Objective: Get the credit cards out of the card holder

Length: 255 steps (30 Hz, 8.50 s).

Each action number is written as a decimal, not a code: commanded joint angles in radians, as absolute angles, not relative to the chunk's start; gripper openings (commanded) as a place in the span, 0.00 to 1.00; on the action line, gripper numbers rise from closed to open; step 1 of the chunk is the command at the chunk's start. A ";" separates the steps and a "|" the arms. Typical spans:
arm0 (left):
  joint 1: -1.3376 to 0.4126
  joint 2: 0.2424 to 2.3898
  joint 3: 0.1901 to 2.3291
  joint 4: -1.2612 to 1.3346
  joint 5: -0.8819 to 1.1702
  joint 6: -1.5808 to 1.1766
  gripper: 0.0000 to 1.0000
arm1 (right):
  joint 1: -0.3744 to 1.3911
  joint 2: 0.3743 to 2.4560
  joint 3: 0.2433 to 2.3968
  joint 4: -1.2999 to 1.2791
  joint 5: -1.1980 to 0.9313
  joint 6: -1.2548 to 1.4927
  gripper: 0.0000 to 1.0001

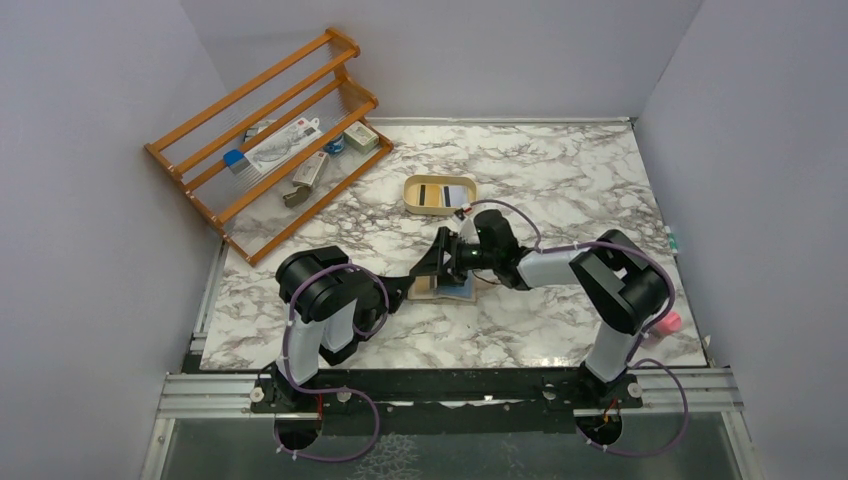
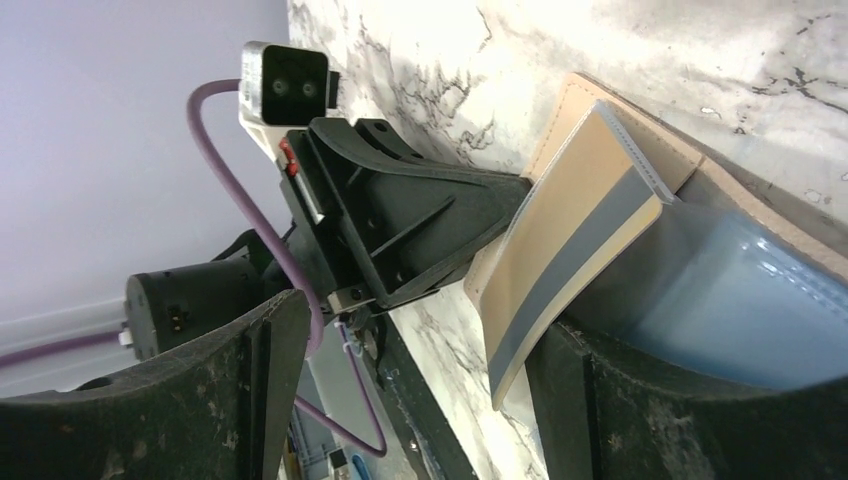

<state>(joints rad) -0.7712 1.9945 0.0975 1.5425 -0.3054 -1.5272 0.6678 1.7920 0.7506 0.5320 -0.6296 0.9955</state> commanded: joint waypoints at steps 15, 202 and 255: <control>-0.778 2.065 0.046 1.791 -0.269 -1.431 0.00 | 0.587 1.649 0.685 0.487 -0.686 0.971 0.78; -0.908 1.442 0.293 0.890 -0.450 -0.980 0.00 | 0.697 1.863 1.150 -0.251 -0.244 0.429 0.54; -1.019 1.278 0.472 0.549 -0.658 -0.762 0.00 | 0.706 1.586 1.175 -0.252 -0.133 0.470 0.54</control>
